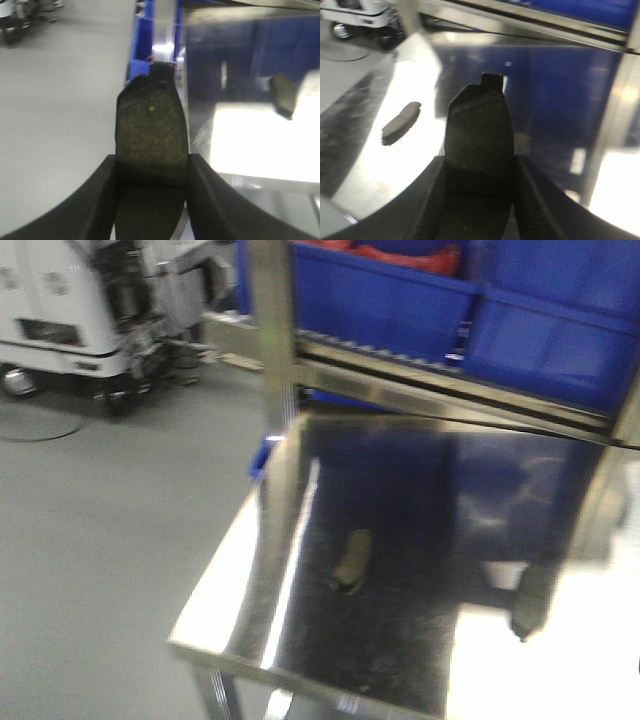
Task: Move and align brake pads A on conveyor
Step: 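Turn the base away from the table holding both pads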
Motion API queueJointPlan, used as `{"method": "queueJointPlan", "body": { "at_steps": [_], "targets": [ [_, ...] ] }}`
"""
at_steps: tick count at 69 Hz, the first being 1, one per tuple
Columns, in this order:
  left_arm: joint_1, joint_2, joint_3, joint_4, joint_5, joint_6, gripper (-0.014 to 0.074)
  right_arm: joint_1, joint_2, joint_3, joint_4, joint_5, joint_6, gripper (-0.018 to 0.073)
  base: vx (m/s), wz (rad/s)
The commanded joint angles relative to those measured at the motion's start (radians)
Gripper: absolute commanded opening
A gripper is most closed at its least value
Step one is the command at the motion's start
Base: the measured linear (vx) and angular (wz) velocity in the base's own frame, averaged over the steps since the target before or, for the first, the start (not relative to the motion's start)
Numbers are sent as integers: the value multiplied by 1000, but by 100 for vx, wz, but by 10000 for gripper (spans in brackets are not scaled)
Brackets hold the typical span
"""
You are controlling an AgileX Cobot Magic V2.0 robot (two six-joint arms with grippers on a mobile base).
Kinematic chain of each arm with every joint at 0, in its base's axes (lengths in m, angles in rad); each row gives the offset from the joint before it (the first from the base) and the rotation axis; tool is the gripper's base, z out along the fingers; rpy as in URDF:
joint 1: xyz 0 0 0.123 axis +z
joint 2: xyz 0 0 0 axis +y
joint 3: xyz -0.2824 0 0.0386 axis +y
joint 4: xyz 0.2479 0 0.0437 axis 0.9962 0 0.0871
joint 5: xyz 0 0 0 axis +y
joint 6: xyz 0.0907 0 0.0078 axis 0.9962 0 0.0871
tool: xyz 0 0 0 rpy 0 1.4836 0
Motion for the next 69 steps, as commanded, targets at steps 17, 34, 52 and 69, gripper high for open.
{"method": "queueJointPlan", "body": {
  "at_steps": [17, 34, 52, 69],
  "targets": [
    [-6, 4, -28, -15, -89, -8, -6, -3, 5, -29, -5, -96, 0, -7, -19, 85],
    [-6, 4, -28, -15, -89, -8, -6, -3, 5, -29, -5, -96, 0, -7, -22, 82],
    [-6, 4, -28, -15, -88, -8, -6, -3, 5, -29, -5, -96, 0, -7, -23, 84],
    [-6, 4, -28, -15, -88, -8, -6, -3, 5, -29, -5, -96, 0, -7, -20, 83]
  ]
}}
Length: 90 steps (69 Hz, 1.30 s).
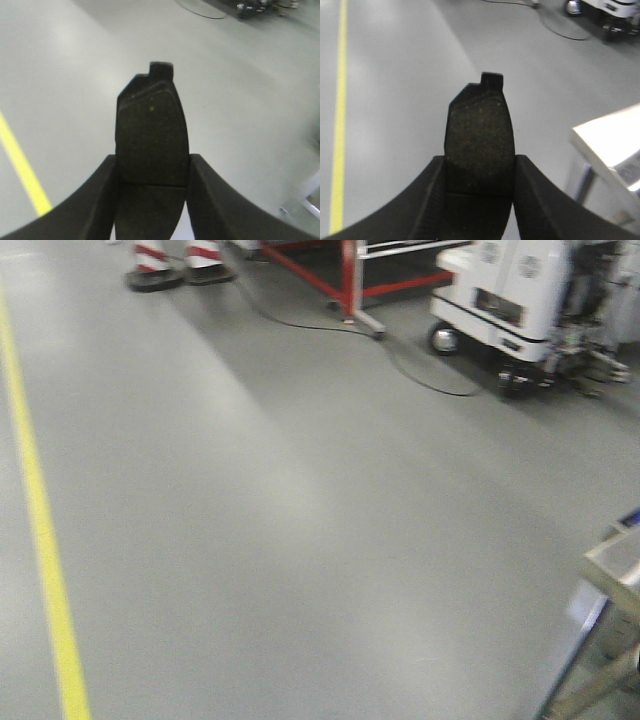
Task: Move and align brake pads A on conveyor
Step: 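Turn the base away from the table holding both pads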
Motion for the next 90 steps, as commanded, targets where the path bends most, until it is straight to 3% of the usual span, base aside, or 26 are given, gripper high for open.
{"method": "queueJointPlan", "body": {
  "at_steps": [1, 44, 90],
  "targets": [
    [-6, 5, -28, -16, -88, -8, -6, -3, 5, -29, -6, -96, 0, -7, -16, 81],
    [-6, 5, -28, -16, -57, -8, -6, -3, 5, -29, -6, -95, 0, -7, -6, 71],
    [-6, 5, -28, -16, -57, -8, -6, -3, 5, -29, -6, -95, 0, -7, 19, 10]
  ]
}}
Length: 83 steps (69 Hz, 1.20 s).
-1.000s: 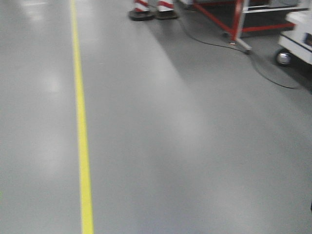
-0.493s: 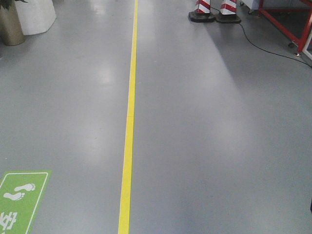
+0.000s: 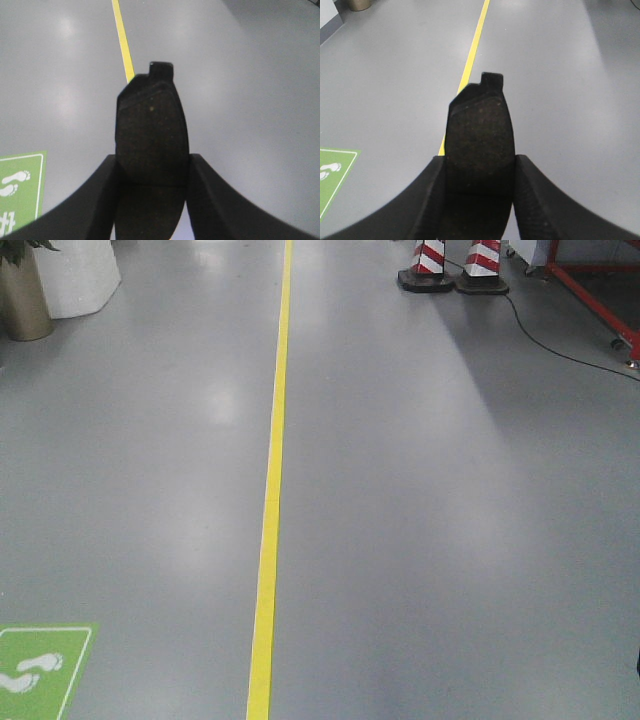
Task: Move and align brake pads A on conveyor
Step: 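Turn the base away from the table holding both pads, then drive along the yellow floor line past the striped cones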
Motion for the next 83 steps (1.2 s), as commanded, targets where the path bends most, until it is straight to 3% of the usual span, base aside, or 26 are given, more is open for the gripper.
{"method": "queueJointPlan", "body": {
  "at_steps": [1, 83],
  "targets": [
    [-6, 5, -28, -17, -86, -8, -6, -3, 5, -29, -8, -95, 0, -7, 40, -2],
    [-6, 5, -28, -17, -86, -8, -6, -3, 5, -29, -11, -95, 0, -7, 61, 1]
  ]
}}
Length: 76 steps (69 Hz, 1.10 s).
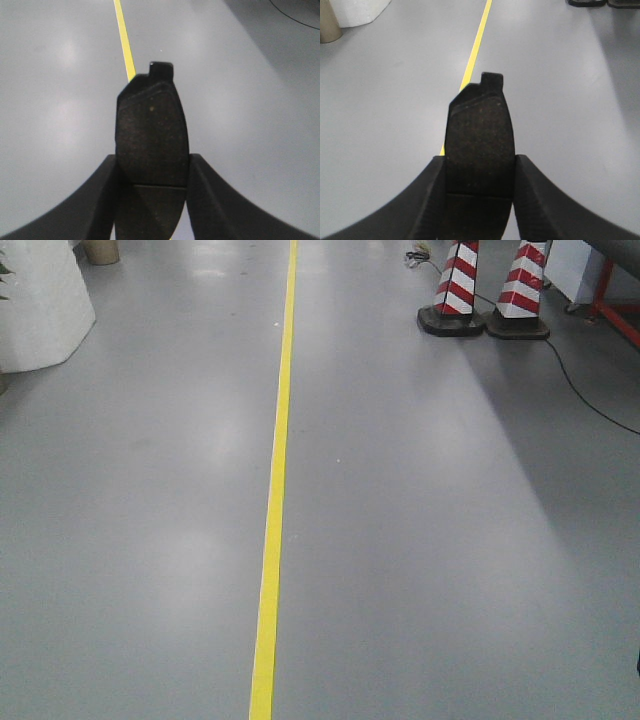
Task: Move and align brake pads A on conveyor
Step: 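Drive along the yellow floor line past the striped cones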
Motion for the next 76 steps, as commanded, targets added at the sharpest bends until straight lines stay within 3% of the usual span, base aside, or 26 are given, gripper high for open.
{"method": "queueJointPlan", "body": {
  "at_steps": [1, 76],
  "targets": [
    [-6, 5, -28, -16, -85, -8, -6, -3, 5, -29, -10, -95, 0, -7, 70, 0],
    [-6, 5, -28, -16, -86, -8, -6, -3, 5, -29, -9, -95, 0, -7, 74, 0]
  ]
}}
